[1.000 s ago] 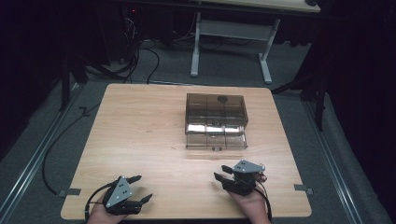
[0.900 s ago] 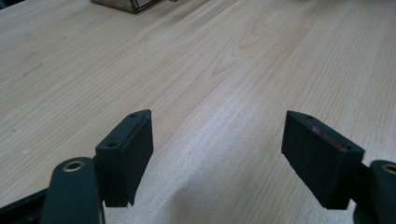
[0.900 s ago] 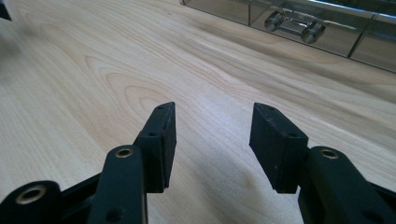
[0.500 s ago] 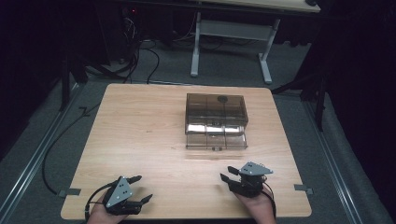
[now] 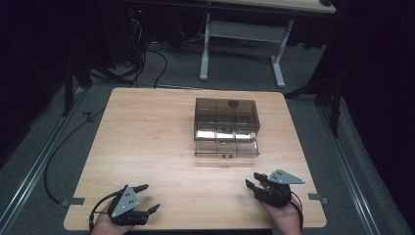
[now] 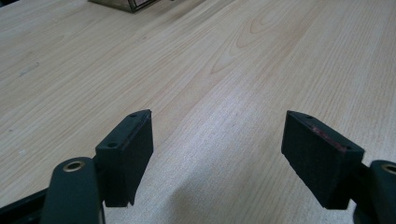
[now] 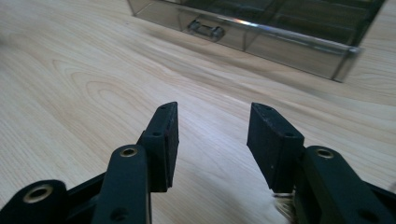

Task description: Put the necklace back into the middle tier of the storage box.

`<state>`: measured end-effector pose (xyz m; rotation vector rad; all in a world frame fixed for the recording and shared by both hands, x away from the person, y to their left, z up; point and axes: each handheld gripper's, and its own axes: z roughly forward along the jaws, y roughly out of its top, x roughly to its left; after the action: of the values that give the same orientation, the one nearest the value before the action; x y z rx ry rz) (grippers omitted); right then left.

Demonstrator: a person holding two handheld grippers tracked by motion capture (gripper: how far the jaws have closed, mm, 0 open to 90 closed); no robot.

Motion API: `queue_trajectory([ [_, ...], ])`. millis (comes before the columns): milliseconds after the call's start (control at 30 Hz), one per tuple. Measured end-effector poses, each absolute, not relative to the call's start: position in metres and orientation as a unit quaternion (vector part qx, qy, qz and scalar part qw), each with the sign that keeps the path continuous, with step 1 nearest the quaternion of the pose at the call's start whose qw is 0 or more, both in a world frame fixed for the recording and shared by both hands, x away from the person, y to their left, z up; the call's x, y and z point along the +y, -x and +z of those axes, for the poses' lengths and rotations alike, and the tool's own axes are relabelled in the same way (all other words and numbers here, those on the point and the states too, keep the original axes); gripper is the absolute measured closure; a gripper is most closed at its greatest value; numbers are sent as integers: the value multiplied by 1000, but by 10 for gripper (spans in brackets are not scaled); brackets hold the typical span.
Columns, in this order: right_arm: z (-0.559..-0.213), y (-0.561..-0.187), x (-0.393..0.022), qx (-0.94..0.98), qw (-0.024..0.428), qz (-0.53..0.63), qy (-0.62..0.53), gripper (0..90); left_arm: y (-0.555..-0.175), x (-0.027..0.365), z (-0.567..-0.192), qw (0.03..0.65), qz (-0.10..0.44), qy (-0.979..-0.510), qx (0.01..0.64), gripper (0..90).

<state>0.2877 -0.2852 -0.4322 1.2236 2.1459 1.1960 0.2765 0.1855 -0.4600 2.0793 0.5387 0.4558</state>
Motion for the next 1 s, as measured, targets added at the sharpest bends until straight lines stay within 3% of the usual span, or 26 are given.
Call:
queue_trajectory([
  [200,-430,-285,-301,758,208,421,-453,535,-277,185,-460,455,185,-843,219,256],
  [700,-426,-269,-346,723,247,403,-504,637,-277,185,-460,454,185,-844,219,257],
  [867,-429,-265,-356,718,241,400,-517,597,-277,185,-460,452,185,-844,220,258],
  [1000,-435,-267,-358,723,215,400,-520,490,-277,185,-460,452,185,-845,220,258],
])
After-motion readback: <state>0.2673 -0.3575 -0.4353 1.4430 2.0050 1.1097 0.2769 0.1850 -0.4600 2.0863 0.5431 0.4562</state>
